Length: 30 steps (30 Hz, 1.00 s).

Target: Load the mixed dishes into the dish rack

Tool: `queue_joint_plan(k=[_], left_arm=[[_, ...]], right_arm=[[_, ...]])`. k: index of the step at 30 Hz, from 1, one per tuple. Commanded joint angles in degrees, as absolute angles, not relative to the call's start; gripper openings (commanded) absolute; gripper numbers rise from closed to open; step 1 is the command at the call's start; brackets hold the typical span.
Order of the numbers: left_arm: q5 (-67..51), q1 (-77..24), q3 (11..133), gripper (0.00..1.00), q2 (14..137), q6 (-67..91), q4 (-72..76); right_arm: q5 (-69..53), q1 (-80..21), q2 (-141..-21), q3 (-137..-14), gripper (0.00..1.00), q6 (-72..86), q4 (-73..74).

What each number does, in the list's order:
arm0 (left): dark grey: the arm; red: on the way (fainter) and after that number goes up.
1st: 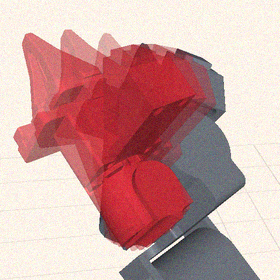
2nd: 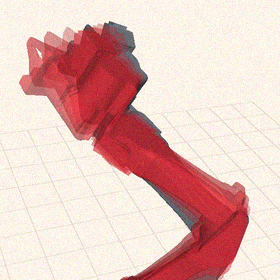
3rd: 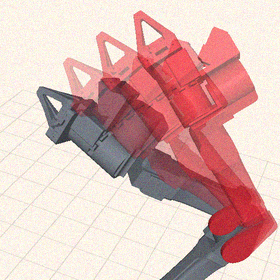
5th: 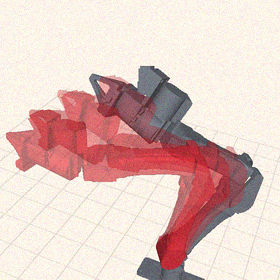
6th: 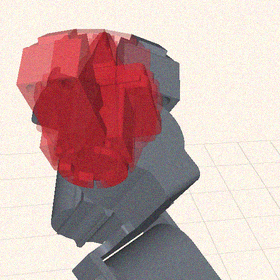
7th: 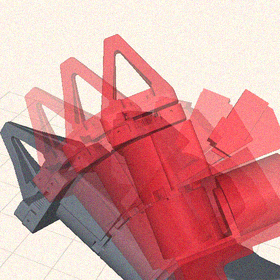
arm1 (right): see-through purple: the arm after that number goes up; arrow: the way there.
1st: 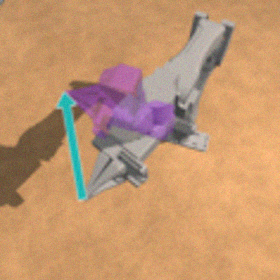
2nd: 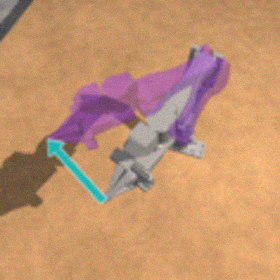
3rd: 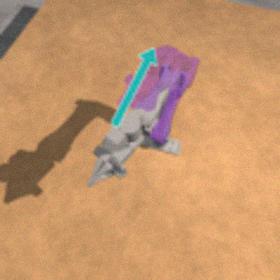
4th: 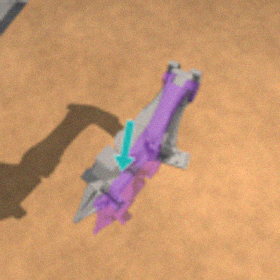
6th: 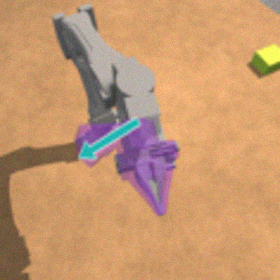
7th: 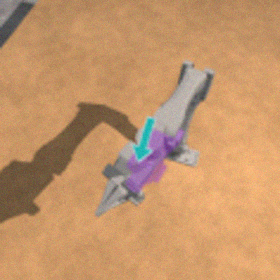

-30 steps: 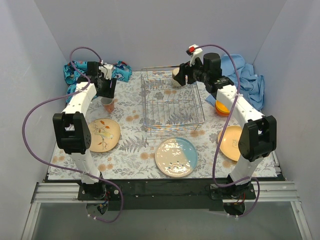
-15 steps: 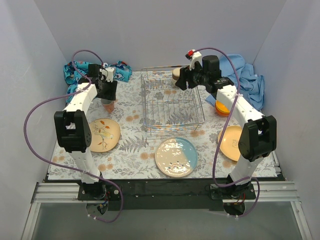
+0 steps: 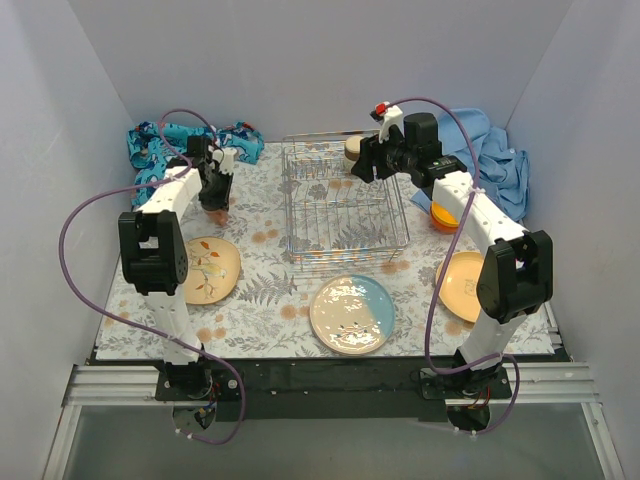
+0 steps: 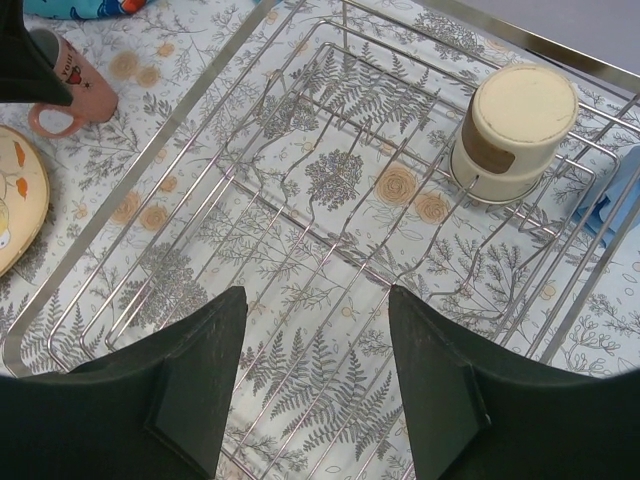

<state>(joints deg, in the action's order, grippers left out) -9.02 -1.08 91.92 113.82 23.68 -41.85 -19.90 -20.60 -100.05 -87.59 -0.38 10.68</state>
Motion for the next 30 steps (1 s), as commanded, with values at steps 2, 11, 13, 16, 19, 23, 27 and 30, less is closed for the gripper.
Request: queue_joint_plan(k=[2, 11, 13, 16, 19, 23, 27, 30], left_arm=[[-7.91, -3.51, 93.96, 0.0, 108.91, 20.75, -44.12], [-0.89, -12.37, 79.57, 0.0, 84.35, 10.56, -29.57], [2.17, -14.23, 71.16, 0.0, 79.21, 7.57, -20.19], [4.39, -18.45, 63.31, 0.0, 69.98, 4.66, -10.41], [2.39, -19.86, 60.65, 0.0, 63.21, 10.43, -3.46], [1.94, -19.69, 65.01, 0.0, 60.73, 28.09, -3.5], [-7.89, -19.69, 69.95, 0.0, 62.84, 39.1, -9.22], [-10.8, -19.51, 73.64, 0.0, 67.31, 41.13, -11.51]], right_arm=[[-21.09, -20.48, -99.05, -89.82, 0.66, 1.14, 10.46], [-40.21, -20.48, -102.3, -91.94, 0.77, 25.54, 0.64], [-43.58, -20.74, -103.79, -91.41, 0.8, 33.44, -5.24], [-46.4, -21.27, -105.64, -91.58, 0.83, 38.57, -7.64], [-47.28, -21.18, -107.4, -91.93, 0.86, 44.28, -8.43], [-47.2, -21.01, -108.89, -92.11, 0.88, 51.49, -11.24], [-46.49, -21.44, -110.65, -92.46, 0.93, 61.76, -14.67], [-46.67, -21.88, -111.88, -93.95, 0.95, 65.03, -16.52]])
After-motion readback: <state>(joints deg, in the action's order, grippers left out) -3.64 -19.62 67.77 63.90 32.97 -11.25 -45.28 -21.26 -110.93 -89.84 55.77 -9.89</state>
